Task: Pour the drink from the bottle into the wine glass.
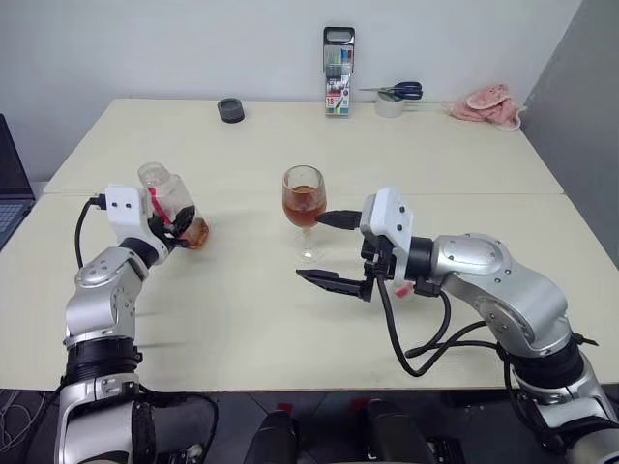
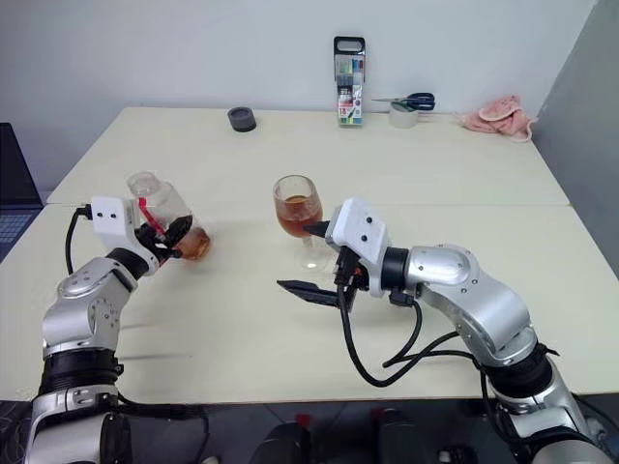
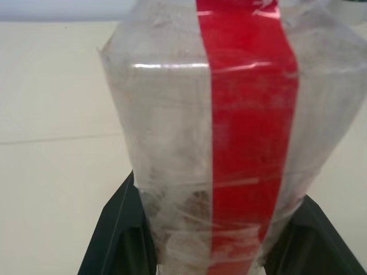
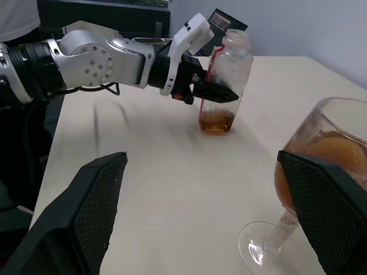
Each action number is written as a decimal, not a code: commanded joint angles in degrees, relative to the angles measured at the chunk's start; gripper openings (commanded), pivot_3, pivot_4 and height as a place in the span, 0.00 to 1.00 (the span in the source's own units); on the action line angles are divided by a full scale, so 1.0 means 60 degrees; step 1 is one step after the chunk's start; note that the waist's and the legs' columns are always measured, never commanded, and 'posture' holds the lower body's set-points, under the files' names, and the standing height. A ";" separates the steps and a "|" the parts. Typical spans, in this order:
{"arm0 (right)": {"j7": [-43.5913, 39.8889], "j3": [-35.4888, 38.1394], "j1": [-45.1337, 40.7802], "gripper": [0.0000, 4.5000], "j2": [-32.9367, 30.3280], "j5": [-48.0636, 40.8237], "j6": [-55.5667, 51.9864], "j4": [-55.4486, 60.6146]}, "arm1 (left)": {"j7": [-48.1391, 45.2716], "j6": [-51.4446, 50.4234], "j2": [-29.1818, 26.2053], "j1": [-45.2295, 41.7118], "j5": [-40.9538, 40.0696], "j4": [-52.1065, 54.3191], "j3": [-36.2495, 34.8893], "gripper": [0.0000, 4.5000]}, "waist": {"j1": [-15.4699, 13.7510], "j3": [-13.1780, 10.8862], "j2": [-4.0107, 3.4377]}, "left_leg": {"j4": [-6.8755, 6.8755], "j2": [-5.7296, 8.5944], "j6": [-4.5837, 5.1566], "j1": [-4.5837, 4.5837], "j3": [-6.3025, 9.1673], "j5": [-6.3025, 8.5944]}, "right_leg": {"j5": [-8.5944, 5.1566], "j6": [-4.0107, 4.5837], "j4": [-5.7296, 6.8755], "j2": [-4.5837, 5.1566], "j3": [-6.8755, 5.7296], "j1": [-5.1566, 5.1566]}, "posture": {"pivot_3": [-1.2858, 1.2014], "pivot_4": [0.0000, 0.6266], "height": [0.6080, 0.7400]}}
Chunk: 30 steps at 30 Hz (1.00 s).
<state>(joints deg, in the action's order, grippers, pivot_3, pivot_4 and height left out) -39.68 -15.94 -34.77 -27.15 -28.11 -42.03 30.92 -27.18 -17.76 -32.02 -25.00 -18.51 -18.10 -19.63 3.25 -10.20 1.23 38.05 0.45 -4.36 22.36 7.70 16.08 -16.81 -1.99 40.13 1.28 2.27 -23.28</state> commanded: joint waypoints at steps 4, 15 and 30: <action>-0.0042 0.0058 -0.0212 1.00 0.0167 0.0058 0.0085 0.0070 | -0.0069 0.0653 -0.0086 0.0300 0.0191 -0.0147 0.0005 0.39 | -0.0001 0.0004 0.0001 | -0.0003 0.0000 0.0005 -0.0002 -0.0004 0.0003 | 0.0000 0.0000 -0.0001 0.0000 0.0003 0.0000 | 0.52 0.24 1.00; -0.0054 0.0065 -0.0158 1.00 0.0254 0.0060 0.0003 0.0055 | -0.0129 0.1108 -0.0092 0.0530 0.0458 0.0086 0.0215 0.97 | -0.0005 0.0004 0.0001 | -0.0006 0.0001 0.0016 -0.0002 -0.0003 0.0009 | 0.0000 0.0000 -0.0005 0.0000 0.0001 0.0000 | 0.52 0.24 1.00; 0.2731 0.1544 0.5206 1.00 0.2082 0.2575 0.5955 -0.2639 | 0.1766 0.1789 0.1029 0.3788 0.0950 0.3610 -0.0178 0.97 | -0.0078 0.0016 0.0013 | -0.0023 -0.0014 0.0033 -0.0036 -0.0019 0.0020 | 0.0001 -0.0002 -0.0019 0.0002 0.0016 0.0022 | 0.52 0.24 1.00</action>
<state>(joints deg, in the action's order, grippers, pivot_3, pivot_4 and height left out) -27.31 -10.22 -4.33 -16.26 -13.72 -12.29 17.04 -18.00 -8.98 -26.38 -3.34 -12.94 -0.42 -18.77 2.78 -10.11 1.31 37.86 0.35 -4.17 22.02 7.53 16.20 -16.80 -2.00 40.02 1.29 2.41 -23.08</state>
